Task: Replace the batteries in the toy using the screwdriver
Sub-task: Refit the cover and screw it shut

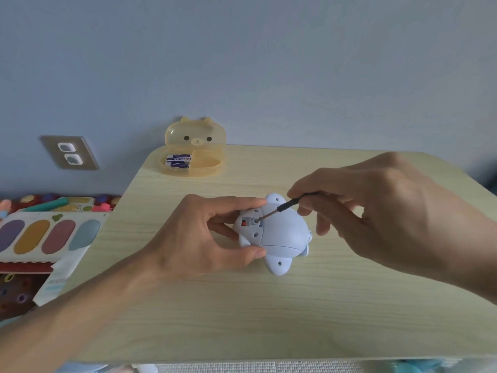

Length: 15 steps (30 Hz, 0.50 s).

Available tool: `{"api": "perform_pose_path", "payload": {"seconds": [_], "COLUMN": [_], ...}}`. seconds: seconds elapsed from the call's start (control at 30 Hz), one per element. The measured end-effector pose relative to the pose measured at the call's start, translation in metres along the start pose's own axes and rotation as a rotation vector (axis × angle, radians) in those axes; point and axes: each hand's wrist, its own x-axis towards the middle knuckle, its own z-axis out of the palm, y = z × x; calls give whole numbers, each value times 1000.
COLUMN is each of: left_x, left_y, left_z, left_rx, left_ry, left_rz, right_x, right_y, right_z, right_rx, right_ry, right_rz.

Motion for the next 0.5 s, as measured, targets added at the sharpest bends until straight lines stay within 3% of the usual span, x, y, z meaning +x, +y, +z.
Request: {"api": "perform_pose_path", "payload": {"seconds": [0.23,0.5], "left_x": [0,0], "left_y": [-1,-2], "left_z": [-1,-1], "left_rx": [14,15], "left_ry": [-14,-17], "left_rz": [6,-6], "right_x": [6,0], "right_y": [-1,-5], "right_z": [13,9], "right_rx": [-95,297], "right_ry": [94,66], "right_rz": [-50,126]}}
